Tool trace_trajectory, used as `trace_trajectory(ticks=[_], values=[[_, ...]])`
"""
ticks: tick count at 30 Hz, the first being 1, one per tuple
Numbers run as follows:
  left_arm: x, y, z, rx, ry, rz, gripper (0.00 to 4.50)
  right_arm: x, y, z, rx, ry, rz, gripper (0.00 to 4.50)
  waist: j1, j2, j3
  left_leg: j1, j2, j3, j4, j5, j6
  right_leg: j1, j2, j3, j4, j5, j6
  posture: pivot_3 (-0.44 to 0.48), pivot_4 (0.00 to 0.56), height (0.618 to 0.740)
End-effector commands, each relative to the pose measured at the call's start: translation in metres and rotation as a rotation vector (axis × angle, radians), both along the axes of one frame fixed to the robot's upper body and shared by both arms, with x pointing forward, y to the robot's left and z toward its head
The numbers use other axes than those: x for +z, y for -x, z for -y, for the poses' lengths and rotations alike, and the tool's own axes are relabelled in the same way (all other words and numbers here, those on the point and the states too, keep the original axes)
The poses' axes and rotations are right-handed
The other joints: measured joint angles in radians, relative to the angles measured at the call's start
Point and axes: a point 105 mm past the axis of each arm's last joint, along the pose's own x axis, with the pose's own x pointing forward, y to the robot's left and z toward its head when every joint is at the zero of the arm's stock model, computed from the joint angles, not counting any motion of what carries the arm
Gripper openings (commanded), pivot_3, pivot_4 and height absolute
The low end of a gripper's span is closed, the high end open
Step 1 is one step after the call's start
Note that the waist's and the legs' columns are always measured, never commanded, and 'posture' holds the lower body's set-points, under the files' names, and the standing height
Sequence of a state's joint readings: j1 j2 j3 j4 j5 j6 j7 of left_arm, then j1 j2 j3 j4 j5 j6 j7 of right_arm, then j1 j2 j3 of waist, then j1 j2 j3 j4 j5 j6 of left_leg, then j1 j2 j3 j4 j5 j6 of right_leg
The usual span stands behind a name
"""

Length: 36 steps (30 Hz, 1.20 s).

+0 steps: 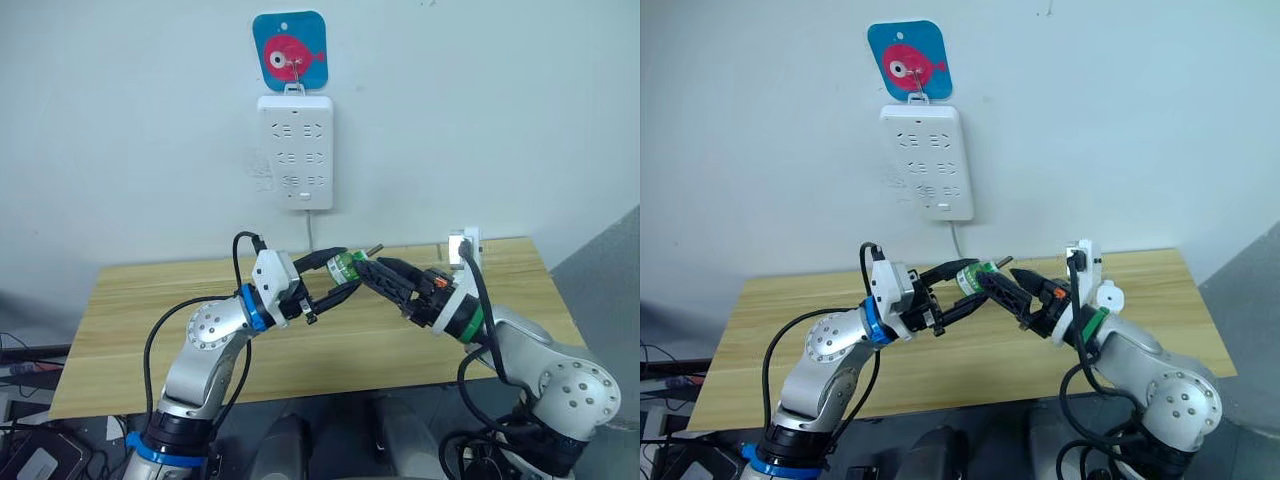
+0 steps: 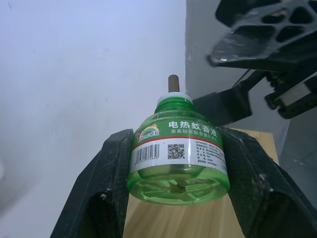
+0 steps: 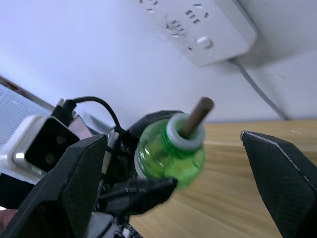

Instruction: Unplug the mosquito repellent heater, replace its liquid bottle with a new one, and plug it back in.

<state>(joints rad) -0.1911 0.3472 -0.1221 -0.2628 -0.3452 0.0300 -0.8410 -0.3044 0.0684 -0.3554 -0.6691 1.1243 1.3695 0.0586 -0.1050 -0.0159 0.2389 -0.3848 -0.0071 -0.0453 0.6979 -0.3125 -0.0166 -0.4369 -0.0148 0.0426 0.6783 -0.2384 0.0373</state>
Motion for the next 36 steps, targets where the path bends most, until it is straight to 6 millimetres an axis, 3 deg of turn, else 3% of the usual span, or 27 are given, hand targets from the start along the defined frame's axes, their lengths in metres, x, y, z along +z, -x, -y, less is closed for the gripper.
trace_trajectory(ticks=[1, 8, 10, 17, 18, 22, 24, 28, 31, 36], values=[[0.011, 0.005, 0.004, -0.02, 0.014, 0.057, 2.29, 0.011, 0.002, -0.011, 0.044, -0.054, 0.032, 3.9, -0.002, 0.0, 0.0, 0.0, 0.0, 0.0, 0.0, 0.0, 0.0, 0.0, 0.0, 0.0, 0.0, 0.0, 0.0, -0.162, 0.186, 0.73], [0.009, 0.012, 0.008, -0.058, 0.005, 0.057, 2.29, 0.012, 0.001, -0.019, 0.072, -0.08, 0.027, 1.27, -0.004, 0.0, 0.0, 0.0, 0.0, 0.0, 0.0, 0.0, 0.0, 0.0, 0.0, 0.0, 0.0, 0.0, 0.0, -0.155, 0.183, 0.73], [0.008, 0.012, 0.008, -0.056, 0.005, 0.05, 2.29, 0.013, 0.001, -0.02, 0.073, -0.084, 0.028, 0.82, -0.005, 0.0, 0.0, 0.0, 0.0, 0.0, 0.0, 0.0, 0.0, 0.0, 0.0, 0.0, 0.0, 0.0, 0.0, -0.154, 0.183, 0.73], [0.006, 0.008, 0.003, -0.021, 0.004, 0.049, 2.29, 0.013, 0.007, -0.022, 0.098, -0.104, 0.013, 0.82, -0.005, 0.0, 0.0, 0.0, 0.0, 0.0, 0.0, 0.0, 0.0, 0.0, 0.0, 0.0, 0.0, 0.0, 0.0, -0.148, 0.181, 0.73], [0.004, 0.009, 0.002, -0.026, -0.005, 0.042, 3.03, 0.013, 0.007, -0.022, 0.094, -0.11, 0.01, 0.82, -0.005, 0.0, 0.0, 0.0, 0.0, 0.0, 0.0, 0.0, 0.0, 0.0, 0.0, 0.0, 0.0, 0.0, 0.0, -0.148, 0.181, 0.73], [-0.015, 0.009, -0.012, -0.014, -0.133, -0.047, 4.27, 0.006, 0.001, -0.009, 0.015, -0.065, 0.005, 0.82, -0.008, 0.0, 0.0, 0.0, 0.001, -0.001, 0.0, 0.0, 0.0, 0.0, 0.001, 0.0, 0.0, 0.0, 0.0, -0.143, 0.184, 0.73], [-0.032, 0.015, -0.027, -0.032, -0.214, -0.168, 4.5, -0.006, -0.013, 0.007, -0.091, 0.031, 0.014, 0.82, -0.009, 0.0, 0.0, 0.0, 0.001, -0.001, 0.0, 0.0, 0.0, 0.0, 0.001, 0.0, 0.0, 0.0, 0.0, -0.14, 0.192, 0.73], [-0.041, 0.026, -0.042, -0.04, -0.321, -0.299, 4.5, -0.042, -0.05, 0.036, -0.318, 0.444, 0.162, 0.82, -0.007, 0.0, 0.0, 0.0, 0.0, 0.001, 0.0, 0.0, 0.0, -0.001, 0.002, 0.0, -0.001, -0.001, 0.001, -0.121, 0.207, 0.73], [-0.044, 0.029, -0.039, -0.034, -0.372, -0.307, 4.5, -0.066, -0.075, 0.05, -0.435, 0.618, 0.265, 0.82, -0.005, -0.001, 0.0, 0.0, 0.0, 0.002, 0.0, 0.0, 0.0, -0.001, 0.005, 0.001, -0.002, -0.004, 0.006, -0.121, 0.207, 0.73], [-0.037, 0.03, -0.028, -0.009, -0.361, -0.285, 4.5, -0.107, -0.111, 0.057, -0.527, 0.757, 0.323, 0.82, -0.003, -0.001, 0.0, 0.001, 0.001, 0.004, 0.0, 0.0, 0.0, -0.002, 0.002, 0.003, 0.0, 0.0, 0.0, -0.077, 0.22, 0.73]])
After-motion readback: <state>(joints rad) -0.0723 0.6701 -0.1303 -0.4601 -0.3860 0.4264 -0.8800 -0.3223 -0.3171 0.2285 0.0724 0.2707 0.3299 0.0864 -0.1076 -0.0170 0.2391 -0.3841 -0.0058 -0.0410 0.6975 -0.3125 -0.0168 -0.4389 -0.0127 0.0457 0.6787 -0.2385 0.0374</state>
